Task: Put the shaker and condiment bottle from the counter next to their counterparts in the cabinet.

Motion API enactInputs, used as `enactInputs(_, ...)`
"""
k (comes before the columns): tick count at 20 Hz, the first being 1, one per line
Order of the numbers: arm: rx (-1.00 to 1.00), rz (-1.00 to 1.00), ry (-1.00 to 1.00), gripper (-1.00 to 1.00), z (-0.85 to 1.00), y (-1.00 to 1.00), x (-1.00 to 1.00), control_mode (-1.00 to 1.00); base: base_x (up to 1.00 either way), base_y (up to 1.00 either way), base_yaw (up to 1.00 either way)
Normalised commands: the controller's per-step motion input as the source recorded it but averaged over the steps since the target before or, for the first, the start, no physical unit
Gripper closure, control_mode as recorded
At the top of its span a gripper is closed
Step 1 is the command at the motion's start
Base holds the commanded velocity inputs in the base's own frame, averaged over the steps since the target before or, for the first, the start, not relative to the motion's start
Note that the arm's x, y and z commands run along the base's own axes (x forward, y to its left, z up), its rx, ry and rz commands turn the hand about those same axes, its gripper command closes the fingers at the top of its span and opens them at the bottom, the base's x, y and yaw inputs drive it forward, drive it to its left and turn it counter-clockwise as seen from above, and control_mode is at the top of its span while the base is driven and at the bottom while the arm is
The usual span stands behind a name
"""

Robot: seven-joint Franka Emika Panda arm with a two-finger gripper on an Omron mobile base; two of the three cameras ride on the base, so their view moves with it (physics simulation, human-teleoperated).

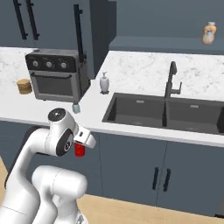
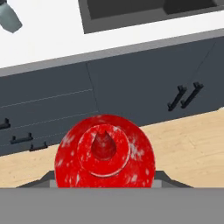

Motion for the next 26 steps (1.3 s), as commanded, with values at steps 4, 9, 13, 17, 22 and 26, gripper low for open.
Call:
enactInputs(4,0.0,0.0,0.0,1.0,0.0,0.0,0.0,1.0,-0.21,-0.87,0.02)
enactInputs(9,0.0,0.0,0.0,1.0,0.0,0.0,0.0,1.0,-0.18,-0.91,0.03)
enactInputs(13,0.0,0.0,0.0,1.0,0.0,0.0,0.0,1.0,0.41,-0.84,0.15)
enactInputs(17,0.0,0.0,0.0,1.0,0.0,0.0,0.0,1.0,0.98,-0.72,0.26)
enactInputs(22,0.0,0.0,0.0,1.0,0.0,0.0,0.0,1.0,1.0,-0.57,0.23)
enactInputs(26,0.0,0.0,0.0,1.0,0.0,0.0,0.0,1.0,0.91,-0.57,0.19)
